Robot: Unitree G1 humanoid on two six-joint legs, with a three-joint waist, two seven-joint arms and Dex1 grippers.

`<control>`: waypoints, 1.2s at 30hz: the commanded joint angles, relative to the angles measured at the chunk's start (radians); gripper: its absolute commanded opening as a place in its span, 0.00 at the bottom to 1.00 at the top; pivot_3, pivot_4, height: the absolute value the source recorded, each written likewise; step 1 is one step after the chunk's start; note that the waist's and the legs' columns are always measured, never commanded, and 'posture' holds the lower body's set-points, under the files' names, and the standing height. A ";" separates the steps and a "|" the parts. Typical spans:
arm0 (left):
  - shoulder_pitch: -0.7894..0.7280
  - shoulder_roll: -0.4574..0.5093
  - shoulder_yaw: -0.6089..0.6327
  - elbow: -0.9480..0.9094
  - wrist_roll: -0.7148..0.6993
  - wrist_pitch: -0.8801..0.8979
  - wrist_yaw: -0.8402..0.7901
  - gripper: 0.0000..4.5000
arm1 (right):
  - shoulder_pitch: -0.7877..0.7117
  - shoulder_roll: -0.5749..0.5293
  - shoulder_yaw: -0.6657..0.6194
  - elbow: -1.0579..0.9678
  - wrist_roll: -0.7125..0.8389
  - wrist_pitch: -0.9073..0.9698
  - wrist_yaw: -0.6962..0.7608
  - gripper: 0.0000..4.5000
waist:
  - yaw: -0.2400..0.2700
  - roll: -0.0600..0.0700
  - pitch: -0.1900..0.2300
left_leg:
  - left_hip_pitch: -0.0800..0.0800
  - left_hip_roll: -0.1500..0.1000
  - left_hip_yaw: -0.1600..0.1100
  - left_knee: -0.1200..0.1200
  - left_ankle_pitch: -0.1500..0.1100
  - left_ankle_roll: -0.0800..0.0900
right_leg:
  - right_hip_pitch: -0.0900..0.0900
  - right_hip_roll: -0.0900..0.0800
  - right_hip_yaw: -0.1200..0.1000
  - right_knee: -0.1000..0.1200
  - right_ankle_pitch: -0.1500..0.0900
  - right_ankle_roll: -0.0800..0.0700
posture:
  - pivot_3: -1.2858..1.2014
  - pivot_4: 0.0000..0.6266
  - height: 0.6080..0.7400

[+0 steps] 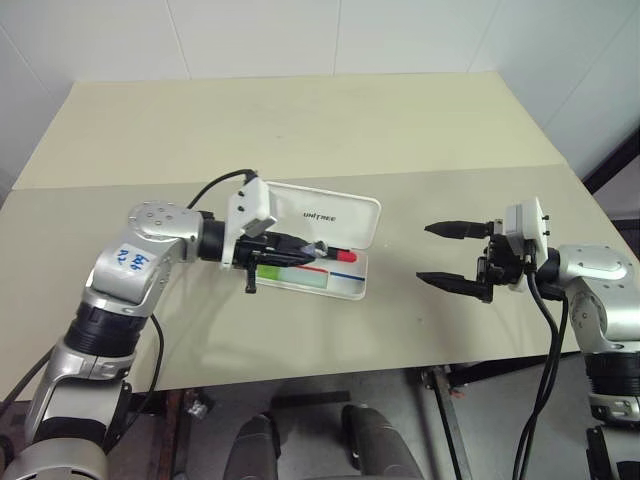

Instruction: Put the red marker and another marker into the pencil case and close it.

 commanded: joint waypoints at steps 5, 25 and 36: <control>-0.101 -0.102 -0.128 0.153 0.136 -0.202 -0.074 0.08 | 0.106 -0.019 -0.093 -0.150 0.058 0.039 -0.094 1.00 | 0.001 0.000 0.000 | 0.000 -0.001 0.001 0.003 0.001 0.001 | 0.002 0.000 0.004 -0.001 0.002 0.003 | 0.52 0.24 1.00; -0.240 -0.284 -0.204 0.575 0.376 -0.522 -0.075 0.08 | 0.230 -0.001 -0.124 -0.313 0.100 0.078 -0.234 1.00 | 0.004 0.000 0.000 | 0.001 -0.001 0.002 0.003 0.000 0.002 | 0.003 0.001 0.005 -0.002 0.002 0.004 | 0.52 0.24 1.00; -0.259 -0.330 -0.193 0.629 0.408 -0.546 -0.097 0.08 | 0.241 0.001 -0.125 -0.324 0.108 0.071 -0.251 1.00 | 0.004 0.000 0.000 | 0.001 -0.001 0.001 0.002 0.000 0.002 | 0.002 0.001 0.005 -0.002 0.003 0.005 | 0.52 0.24 1.00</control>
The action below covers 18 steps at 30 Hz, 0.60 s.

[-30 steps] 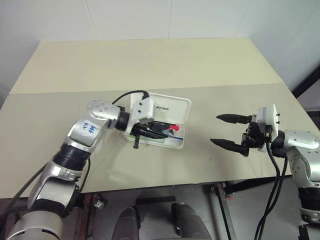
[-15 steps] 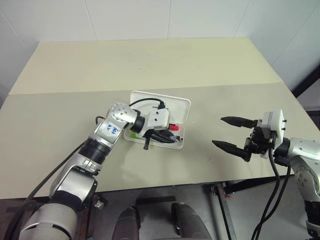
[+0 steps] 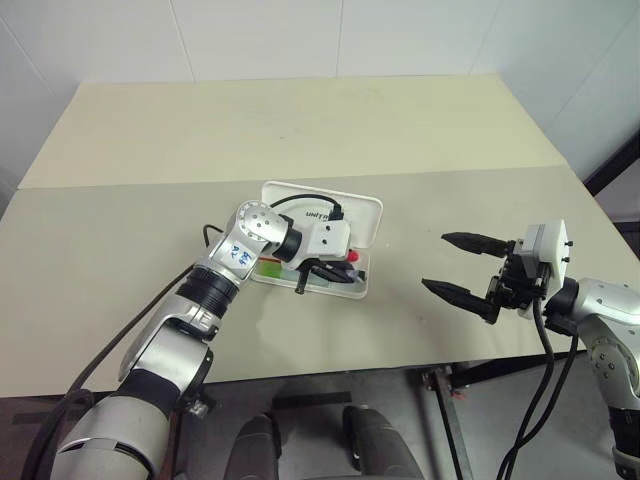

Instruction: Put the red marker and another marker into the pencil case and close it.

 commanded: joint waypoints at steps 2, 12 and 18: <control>-0.030 -0.003 -0.001 0.003 0.027 -0.002 -0.001 0.24 | 0.004 0.000 -0.031 -0.036 0.025 -0.014 -0.005 1.00 | 0.000 0.000 0.000 | 0.000 0.000 0.000 0.000 0.000 0.000 | 0.000 0.000 0.000 0.000 0.000 0.000 | 0.52 0.24 1.00; -0.046 -0.042 0.062 -0.023 -0.024 0.046 0.000 0.96 | -0.006 0.004 -0.024 -0.017 0.022 -0.028 -0.003 1.00 | 0.002 0.000 0.000 | 0.000 0.000 0.000 0.000 0.000 0.000 | 0.000 0.000 0.000 0.000 0.000 0.000 | 0.52 0.24 1.00; -0.044 -0.063 0.121 -0.122 -0.115 0.111 -0.039 0.99 | -0.035 0.011 -0.007 0.020 0.012 -0.046 0.005 1.00 | 0.003 0.000 0.000 | 0.000 0.000 0.000 0.000 0.000 0.000 | 0.000 0.000 0.000 0.001 0.000 0.000 | 0.52 0.24 1.00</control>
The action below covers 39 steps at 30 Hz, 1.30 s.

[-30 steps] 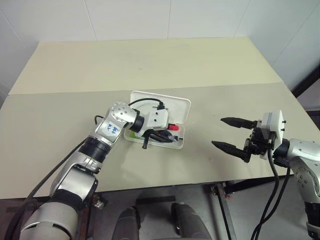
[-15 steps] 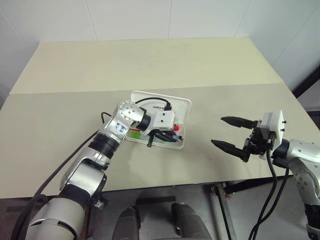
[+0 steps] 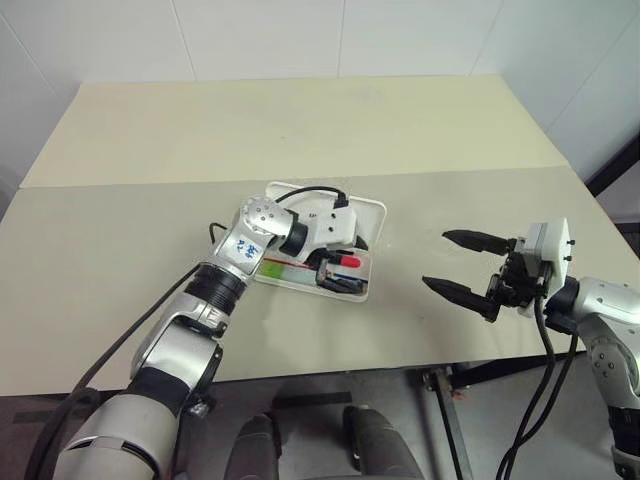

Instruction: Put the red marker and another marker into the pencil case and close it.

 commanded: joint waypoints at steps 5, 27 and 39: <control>0.004 0.053 0.104 -0.147 -0.109 0.004 -0.029 0.99 | -0.056 0.019 0.012 0.043 -0.005 -0.042 0.021 1.00 | -0.007 0.000 0.000 | 0.001 0.000 0.000 0.000 0.000 0.000 | 0.000 0.000 0.000 0.001 0.000 0.000 | 0.52 0.24 1.00; 0.225 0.457 0.483 -0.221 -0.403 0.053 -0.139 0.35 | -0.248 0.064 0.058 0.159 0.013 -0.073 0.102 1.00 | -0.004 0.001 0.000 | 0.001 0.001 0.000 0.002 0.000 0.000 | 0.001 0.000 -0.001 0.003 0.000 0.000 | 0.52 0.24 1.00; 0.149 0.450 0.480 0.006 -0.360 0.035 -0.073 0.01 | -0.341 0.064 0.124 0.122 0.033 -0.061 0.194 1.00 | -0.003 0.001 0.000 | 0.001 0.001 0.000 0.002 0.000 0.000 | 0.001 0.000 -0.002 0.004 0.000 0.000 | 0.52 0.24 1.00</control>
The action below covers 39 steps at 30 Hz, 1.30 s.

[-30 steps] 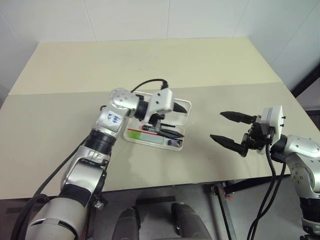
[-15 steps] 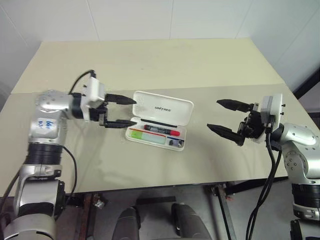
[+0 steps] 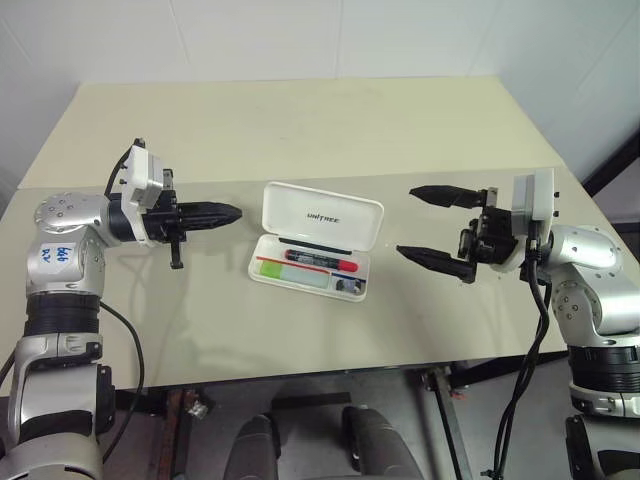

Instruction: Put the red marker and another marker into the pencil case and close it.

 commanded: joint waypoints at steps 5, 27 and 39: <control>-0.218 -0.054 -0.017 0.303 0.128 -0.116 0.190 0.01 | -0.031 -0.010 0.003 0.009 -0.002 -0.002 0.035 1.00 | 0.012 0.000 0.000 | 0.000 0.000 0.000 0.001 0.000 0.000 | 0.000 0.000 0.000 -0.001 0.000 0.000 | 0.52 0.24 1.00; -0.415 -0.245 -0.115 0.681 0.334 -0.279 0.327 0.01 | 0.020 0.018 -0.008 -0.014 -0.039 -0.050 -0.035 1.00 | 0.024 0.000 0.000 | -0.002 0.000 0.002 -0.001 0.000 0.000 | -0.002 0.001 0.000 -0.002 0.000 0.000 | 0.52 0.24 1.00; -0.357 -0.214 -0.098 0.632 0.322 -0.473 0.119 0.01 | 0.053 0.022 -0.004 -0.021 -0.034 -0.055 -0.053 1.00 | 0.022 0.000 0.000 | -0.002 0.000 0.002 -0.002 0.000 0.000 | -0.002 0.001 0.001 -0.001 0.000 0.000 | 0.52 0.24 1.00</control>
